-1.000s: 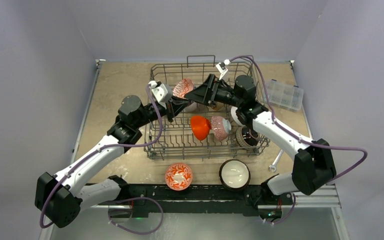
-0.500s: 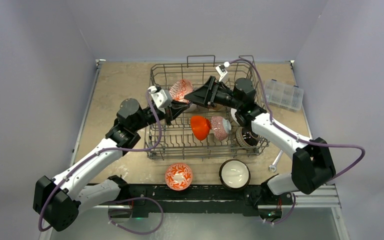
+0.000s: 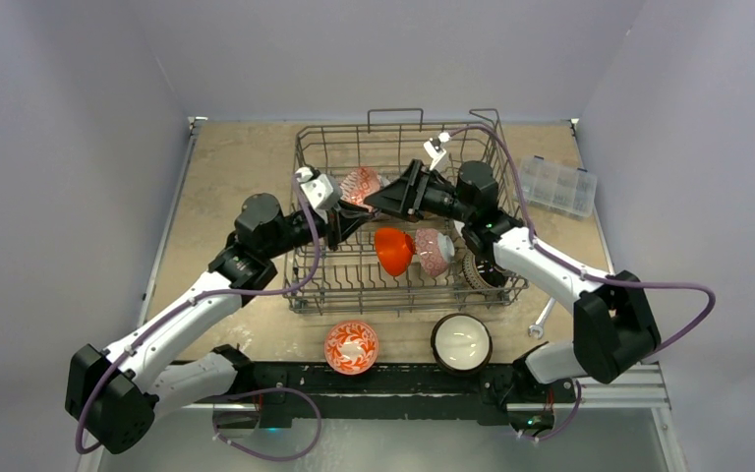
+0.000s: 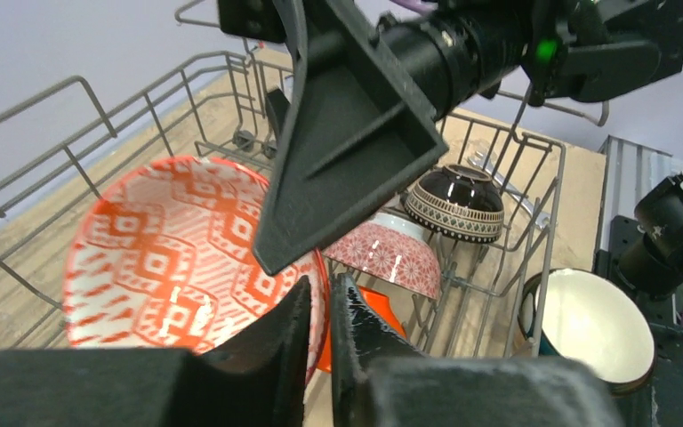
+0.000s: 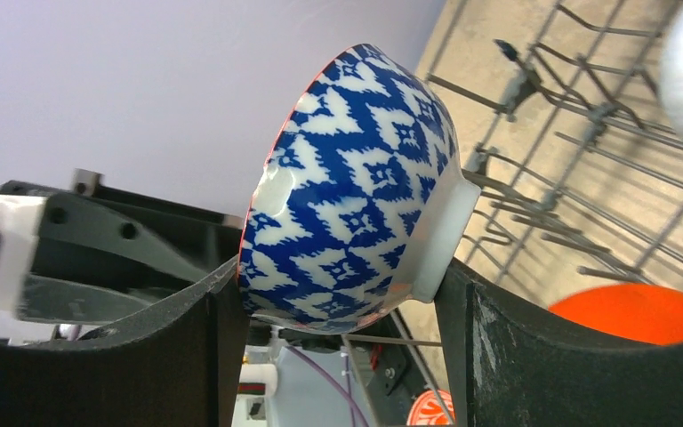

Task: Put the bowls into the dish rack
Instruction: Pick up the bowl from the center of the board, then adjust the dish rack at the center of the board.

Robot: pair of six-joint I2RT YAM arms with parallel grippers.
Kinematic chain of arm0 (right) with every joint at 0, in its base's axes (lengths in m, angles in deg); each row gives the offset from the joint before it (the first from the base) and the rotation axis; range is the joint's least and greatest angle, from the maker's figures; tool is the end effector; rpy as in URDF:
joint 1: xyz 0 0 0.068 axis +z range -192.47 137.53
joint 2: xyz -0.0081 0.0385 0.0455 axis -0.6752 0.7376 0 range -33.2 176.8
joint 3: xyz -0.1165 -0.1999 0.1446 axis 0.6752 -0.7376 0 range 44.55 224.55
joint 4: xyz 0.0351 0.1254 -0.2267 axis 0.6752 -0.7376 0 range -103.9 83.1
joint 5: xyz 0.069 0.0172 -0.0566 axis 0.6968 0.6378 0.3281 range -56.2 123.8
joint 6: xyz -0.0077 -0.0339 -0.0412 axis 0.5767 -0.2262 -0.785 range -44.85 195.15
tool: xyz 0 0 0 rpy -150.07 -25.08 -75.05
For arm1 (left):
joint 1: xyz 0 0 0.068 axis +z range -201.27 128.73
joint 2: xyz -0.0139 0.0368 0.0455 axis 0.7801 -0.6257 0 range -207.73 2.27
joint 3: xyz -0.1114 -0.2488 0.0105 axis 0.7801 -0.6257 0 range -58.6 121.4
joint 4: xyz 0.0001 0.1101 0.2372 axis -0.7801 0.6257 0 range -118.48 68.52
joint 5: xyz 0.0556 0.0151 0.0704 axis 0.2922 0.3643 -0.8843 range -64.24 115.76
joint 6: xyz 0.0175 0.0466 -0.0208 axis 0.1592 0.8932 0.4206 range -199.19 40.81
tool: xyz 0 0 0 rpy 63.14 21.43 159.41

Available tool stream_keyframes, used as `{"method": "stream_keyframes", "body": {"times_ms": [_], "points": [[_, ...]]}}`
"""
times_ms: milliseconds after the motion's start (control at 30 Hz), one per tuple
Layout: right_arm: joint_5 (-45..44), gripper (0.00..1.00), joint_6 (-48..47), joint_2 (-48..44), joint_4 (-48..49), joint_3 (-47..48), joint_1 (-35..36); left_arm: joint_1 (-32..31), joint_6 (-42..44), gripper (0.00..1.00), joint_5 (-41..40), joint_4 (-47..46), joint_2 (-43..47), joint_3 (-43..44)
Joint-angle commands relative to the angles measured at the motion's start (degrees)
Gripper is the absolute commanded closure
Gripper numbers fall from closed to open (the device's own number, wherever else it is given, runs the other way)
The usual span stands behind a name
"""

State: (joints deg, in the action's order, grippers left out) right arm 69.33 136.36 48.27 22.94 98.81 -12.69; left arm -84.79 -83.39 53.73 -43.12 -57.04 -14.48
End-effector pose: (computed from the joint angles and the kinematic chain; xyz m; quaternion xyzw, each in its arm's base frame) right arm 0.2753 0.1813 0.3206 -0.0343 0.6929 0.6389 0.3324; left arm 0.1934 -0.1482 0.3332 0.3389 0.6240 -0.3833 0.5906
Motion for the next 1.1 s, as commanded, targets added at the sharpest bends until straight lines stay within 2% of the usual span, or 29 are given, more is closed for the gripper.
{"method": "stream_keyframes", "body": {"times_ms": [0,167,233,333,433,600,733,900,933,1067], "points": [[-2.3,1.0,-3.8,-2.0,-0.2,-2.1,-2.1,0.0,-2.6,0.81,-1.2,-3.8,1.2,0.6],[-3.2,1.0,-6.3,-3.2,-2.8,-3.1,-3.9,-0.1,-4.7,0.48,-4.2,-0.5,0.8,1.8],[-3.7,1.0,-7.8,-3.9,-4.5,-3.0,-4.7,0.1,-5.4,0.42,-6.9,2.9,0.2,3.2],[-5.0,1.0,-10.5,-5.6,-8.2,-1.9,-5.4,0.2,-6.9,0.33,-12.8,11.2,-1.8,6.6],[-6.9,1.0,-14.2,-6.8,-13.6,0.3,-5.4,0.4,-9.2,0.17,-20.4,22.8,-5.1,12.2],[-8.3,1.0,-21.2,-7.6,-21.0,4.2,-5.4,3.5,-10.9,0.16,-26.1,35.6,-10.1,18.1],[-9.8,1.0,-25.9,-6.9,-25.5,7.2,-5.4,10.9,-12.9,0.16,-27.7,42.6,-11.3,19.2],[-8.7,1.0,-27.8,-5.8,-27.6,9.2,-5.2,25.4,-13.4,0.18,-17.2,46.0,-12.9,16.0],[-8.4,1.0,-28.0,-5.6,-27.8,9.4,-5.3,26.6,-13.6,0.2,-14.5,45.9,-13.3,15.3],[-8.3,1.0,-29.8,-4.0,-29.6,11.5,-4.3,31.4,-15.9,0.37,-3.9,42.7,-15.2,10.4]]}}
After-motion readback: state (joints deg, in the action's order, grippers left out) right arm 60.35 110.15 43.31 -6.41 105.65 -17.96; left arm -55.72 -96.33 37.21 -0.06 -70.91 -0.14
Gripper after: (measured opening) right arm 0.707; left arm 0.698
